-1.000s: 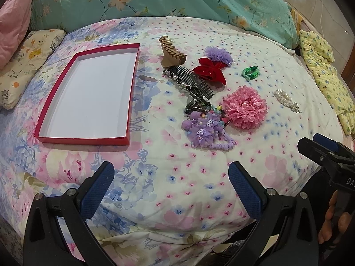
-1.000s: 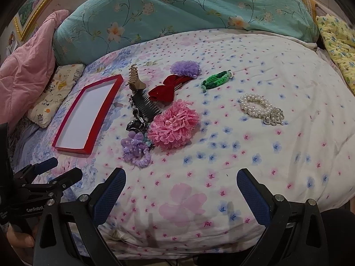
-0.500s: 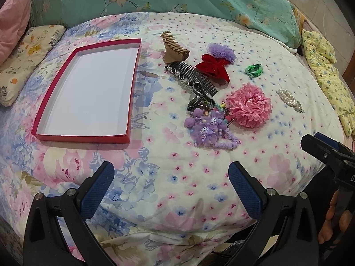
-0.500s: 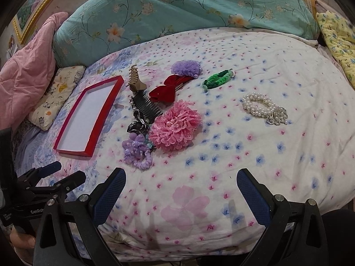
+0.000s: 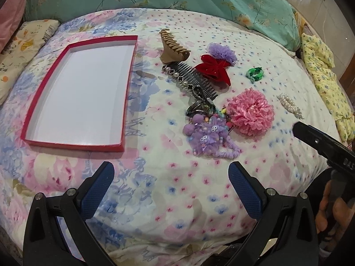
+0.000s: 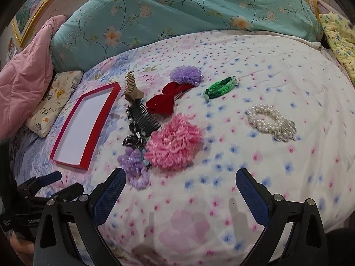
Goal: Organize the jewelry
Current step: 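Reach the left tool to the purple plush clip and the right tool to the pink scrunchie, then grasp the purple plush clip with left tool while right tool grasps pink scrunchie, carry both to tray, then open both tools to drop the clip and scrunchie in the tray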
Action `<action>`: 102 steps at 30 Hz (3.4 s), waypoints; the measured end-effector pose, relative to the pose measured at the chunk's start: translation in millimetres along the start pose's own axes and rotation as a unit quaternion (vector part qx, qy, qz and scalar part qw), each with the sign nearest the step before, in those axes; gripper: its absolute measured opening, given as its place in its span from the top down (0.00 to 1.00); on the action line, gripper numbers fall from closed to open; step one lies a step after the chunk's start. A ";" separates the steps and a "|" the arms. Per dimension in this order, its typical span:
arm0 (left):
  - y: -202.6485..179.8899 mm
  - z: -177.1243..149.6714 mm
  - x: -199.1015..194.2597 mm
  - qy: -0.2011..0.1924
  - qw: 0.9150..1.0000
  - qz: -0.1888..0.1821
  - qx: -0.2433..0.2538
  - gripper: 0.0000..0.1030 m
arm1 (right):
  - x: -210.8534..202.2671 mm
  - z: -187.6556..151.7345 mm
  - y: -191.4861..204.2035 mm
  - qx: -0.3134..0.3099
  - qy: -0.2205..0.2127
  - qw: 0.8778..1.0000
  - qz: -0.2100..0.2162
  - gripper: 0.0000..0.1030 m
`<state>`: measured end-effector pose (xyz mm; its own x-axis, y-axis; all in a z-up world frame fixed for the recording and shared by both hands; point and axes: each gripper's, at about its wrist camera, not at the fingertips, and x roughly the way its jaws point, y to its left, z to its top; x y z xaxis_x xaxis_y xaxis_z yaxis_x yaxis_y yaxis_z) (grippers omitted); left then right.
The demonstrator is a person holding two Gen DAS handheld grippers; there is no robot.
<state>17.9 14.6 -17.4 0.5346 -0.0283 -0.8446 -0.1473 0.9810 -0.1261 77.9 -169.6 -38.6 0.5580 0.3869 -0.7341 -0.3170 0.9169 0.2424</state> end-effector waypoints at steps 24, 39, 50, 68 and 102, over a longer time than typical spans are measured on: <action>-39.6 19.2 81.8 0.049 0.994 -0.068 0.073 0.75 | 73.9 26.4 -26.6 0.055 0.040 0.998 0.012 0.91; 15.4 19.3 -1.6 -0.034 0.995 -0.093 0.017 0.77 | 21.2 36.4 11.2 0.046 -0.015 0.996 0.075 0.92; 112.0 23.1 -30.6 -0.074 0.996 -0.017 -0.057 0.77 | 58.2 36.1 129.1 -0.031 0.019 0.986 0.164 0.92; 203.4 36.3 28.1 -0.010 0.992 0.040 -0.119 0.76 | 165.9 25.3 211.6 -0.062 0.099 0.976 0.184 0.91; 162.8 9.1 11.3 0.021 0.992 0.044 -0.117 0.32 | 100.4 25.4 178.4 -0.097 0.069 0.980 0.156 0.53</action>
<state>7.6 175.7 -42.7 0.4772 0.0436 -0.8777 -0.3846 0.9084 -0.1640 96.8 35.3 -52.9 0.3060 0.6174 -0.7247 -0.6040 0.7143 0.3535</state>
